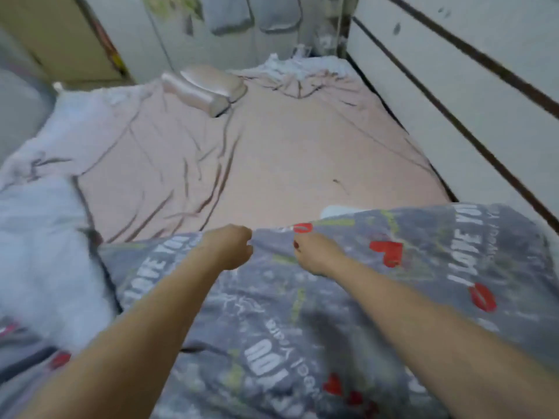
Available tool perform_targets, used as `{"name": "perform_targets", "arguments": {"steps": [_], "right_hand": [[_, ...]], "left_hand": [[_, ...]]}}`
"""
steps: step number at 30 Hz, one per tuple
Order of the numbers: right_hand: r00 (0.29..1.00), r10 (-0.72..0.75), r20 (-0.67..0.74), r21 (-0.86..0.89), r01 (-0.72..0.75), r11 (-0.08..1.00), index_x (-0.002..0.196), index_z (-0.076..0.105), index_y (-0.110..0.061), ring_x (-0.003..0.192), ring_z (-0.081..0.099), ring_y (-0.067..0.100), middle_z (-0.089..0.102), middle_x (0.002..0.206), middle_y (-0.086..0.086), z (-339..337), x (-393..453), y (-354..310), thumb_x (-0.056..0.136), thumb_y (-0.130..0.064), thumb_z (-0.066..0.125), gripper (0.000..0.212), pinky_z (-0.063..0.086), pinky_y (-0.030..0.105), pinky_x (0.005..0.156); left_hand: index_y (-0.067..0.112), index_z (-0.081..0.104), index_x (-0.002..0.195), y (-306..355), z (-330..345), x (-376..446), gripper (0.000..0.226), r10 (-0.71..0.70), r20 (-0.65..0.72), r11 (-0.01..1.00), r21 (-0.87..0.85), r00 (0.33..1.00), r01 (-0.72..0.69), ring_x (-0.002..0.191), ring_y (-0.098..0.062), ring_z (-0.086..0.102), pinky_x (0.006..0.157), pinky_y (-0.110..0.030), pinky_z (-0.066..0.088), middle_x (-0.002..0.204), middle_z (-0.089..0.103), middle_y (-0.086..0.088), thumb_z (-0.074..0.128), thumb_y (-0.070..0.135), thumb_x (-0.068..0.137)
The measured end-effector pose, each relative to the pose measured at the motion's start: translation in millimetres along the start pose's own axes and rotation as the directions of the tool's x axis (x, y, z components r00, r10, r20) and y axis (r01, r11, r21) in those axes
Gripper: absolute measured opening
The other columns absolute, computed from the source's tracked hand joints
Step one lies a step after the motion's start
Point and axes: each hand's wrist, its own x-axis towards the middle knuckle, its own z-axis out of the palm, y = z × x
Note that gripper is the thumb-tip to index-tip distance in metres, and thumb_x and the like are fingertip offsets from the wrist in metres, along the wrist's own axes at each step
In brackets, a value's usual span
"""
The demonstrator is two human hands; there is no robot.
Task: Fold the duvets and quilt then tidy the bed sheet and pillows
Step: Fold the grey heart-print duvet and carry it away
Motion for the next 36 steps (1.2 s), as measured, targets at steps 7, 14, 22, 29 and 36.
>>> {"name": "perform_targets", "arguments": {"steps": [7, 14, 22, 29, 36], "right_hand": [[0.908, -0.383, 0.167, -0.024, 0.393, 0.919, 0.074, 0.044, -0.013, 0.076, 0.046, 0.028, 0.055, 0.086, 0.012, 42.3, 8.2, -311.3, 0.095, -0.015, 0.041, 0.021, 0.033, 0.032, 0.063], [0.896, -0.401, 0.191, 0.059, 0.397, 0.916, 0.085, 0.06, -0.001, 0.083, 0.058, 0.036, 0.061, 0.087, 0.021, 85.9, 52.0, -482.1, 0.088, -0.013, 0.046, 0.02, 0.046, 0.04, 0.069], [0.953, -0.23, 0.2, 0.131, 0.206, 0.97, 0.133, 0.042, -0.006, 0.116, 0.049, 0.035, 0.04, 0.136, 0.016, 194.1, 209.0, -636.5, 0.091, -0.035, 0.052, 0.052, 0.044, 0.044, 0.097], [0.986, 0.134, 0.103, 0.023, -0.137, 0.99, 0.147, 0.023, -0.014, 0.141, 0.019, 0.036, 0.024, 0.152, 0.019, 258.3, 339.9, -673.4, 0.079, -0.066, 0.057, 0.092, 0.019, 0.049, 0.115], [0.921, 0.268, 0.283, 0.501, -0.38, 0.778, 0.123, 0.049, 0.009, 0.082, 0.063, 0.03, 0.061, 0.1, 0.021, 281.4, 355.3, -693.2, 0.072, -0.032, 0.082, 0.073, 0.053, 0.035, 0.067]], "left_hand": [[0.022, 0.056, 0.126, -263.3, 51.3, -194.2, 0.035, -0.453, 0.017, 0.862, -0.248, 0.891, 0.443, 0.122, -0.026, 0.051, 0.098, -0.036, 0.043, 0.133, 0.056, -0.004, 0.046, 0.034, 0.095], [0.017, 0.055, 0.131, -402.7, 104.7, -284.9, 0.043, -0.606, 0.162, 0.687, -0.388, 0.779, 0.614, 0.123, -0.027, 0.052, 0.101, -0.038, 0.044, 0.137, 0.053, -0.008, 0.053, 0.032, 0.091], [0.015, 0.046, 0.138, -604.1, 146.0, -223.7, 0.044, -0.606, 0.108, 0.691, -0.42, 0.788, 0.589, 0.129, -0.03, 0.045, 0.103, -0.042, 0.042, 0.142, 0.046, -0.012, 0.047, 0.024, 0.096], [0.01, 0.043, 0.14, -728.8, 207.5, -178.4, 0.046, -0.509, 0.234, 0.685, -0.473, 0.829, 0.554, 0.13, -0.029, 0.044, 0.105, -0.039, 0.039, 0.145, 0.042, -0.011, 0.046, 0.03, 0.099], [0.003, 0.048, 0.136, -781.1, 242.4, -161.9, 0.046, -0.518, 0.279, 0.618, -0.532, 0.809, 0.579, 0.13, -0.031, 0.044, 0.103, -0.033, 0.036, 0.143, 0.046, -0.016, 0.046, 0.031, 0.1]]}}
